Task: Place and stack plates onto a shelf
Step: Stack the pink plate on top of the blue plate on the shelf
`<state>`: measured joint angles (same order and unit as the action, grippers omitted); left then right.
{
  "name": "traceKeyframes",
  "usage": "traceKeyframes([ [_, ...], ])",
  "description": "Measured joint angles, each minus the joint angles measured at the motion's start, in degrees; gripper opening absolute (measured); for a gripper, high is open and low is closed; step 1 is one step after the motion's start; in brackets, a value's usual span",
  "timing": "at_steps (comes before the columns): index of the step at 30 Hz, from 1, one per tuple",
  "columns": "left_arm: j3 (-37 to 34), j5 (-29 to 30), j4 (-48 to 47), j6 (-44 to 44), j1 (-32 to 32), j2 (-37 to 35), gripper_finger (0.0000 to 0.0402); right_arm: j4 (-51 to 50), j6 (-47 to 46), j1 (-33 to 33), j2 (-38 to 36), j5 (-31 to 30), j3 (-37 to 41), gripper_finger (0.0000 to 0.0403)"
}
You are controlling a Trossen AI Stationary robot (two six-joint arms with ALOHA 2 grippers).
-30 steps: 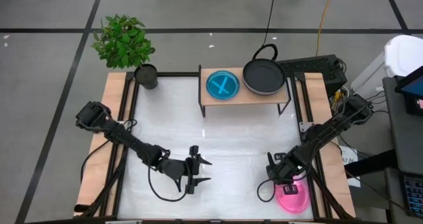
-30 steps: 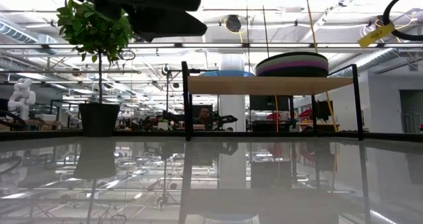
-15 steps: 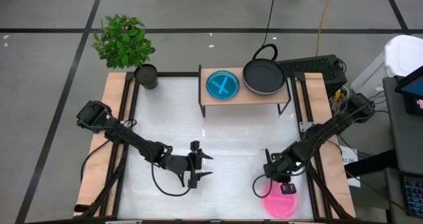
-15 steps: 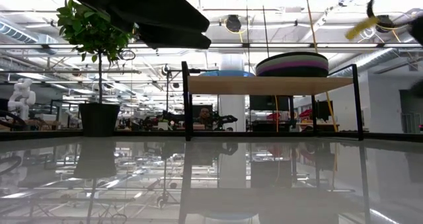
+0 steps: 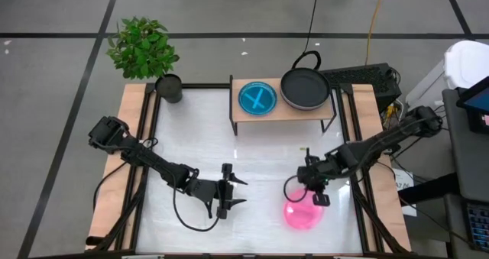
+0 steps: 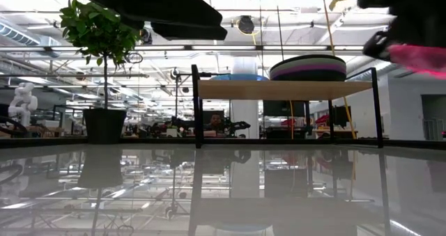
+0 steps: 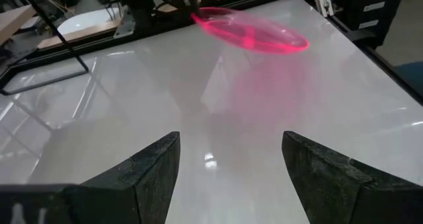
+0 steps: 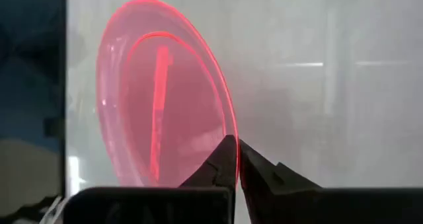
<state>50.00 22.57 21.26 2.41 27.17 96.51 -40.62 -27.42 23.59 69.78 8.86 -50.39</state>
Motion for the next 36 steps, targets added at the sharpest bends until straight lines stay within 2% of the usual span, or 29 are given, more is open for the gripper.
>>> traceKeyframes([
  [6,0.0,0.0,-0.16,0.06,-0.66,0.0,0.0271,0.04,2.13,-4.85,-0.03,-3.09,0.0,0.0],
  [10,0.0,0.03,-0.32,-1.42,-1.84,0.0,0.0271,0.5,2.24,-6.86,0.0,-8.29,0.0,0.0],
  [15,0.0,0.06,-2.07,0.58,-2.75,0.0,0.0271,6.15,5.87,-7.86,0.73,-12.06,0.0,0.0],
  [23,0.0,0.06,-2.91,4.94,-3.52,0.0,0.0271,14.2,11.53,-8.9,6.0,-13.15,0.0,0.0],
  [25,0.0,0.0,-3.77,9.75,-3.38,0.03,0.0271,15.23,12.22,-9.39,6.83,-12.69,0.0,0.0],
  [29,0.0,-0.02,-3.69,24.73,-2.67,1.87,0.0271,17.55,12.97,-11.0,7.27,-9.45,0.02,0.0],
  [33,0.0,-0.36,2.29,39.73,-1.54,5.37,0.0271,18.7,13.11,-13.03,7.3,-6.19,0.02,0.0],
  [36,0.0,-3.24,8.09,51.19,-0.87,9.06,0.0271,18.84,12.99,-14.25,7.3,-5.64,0.02,0.0],
])
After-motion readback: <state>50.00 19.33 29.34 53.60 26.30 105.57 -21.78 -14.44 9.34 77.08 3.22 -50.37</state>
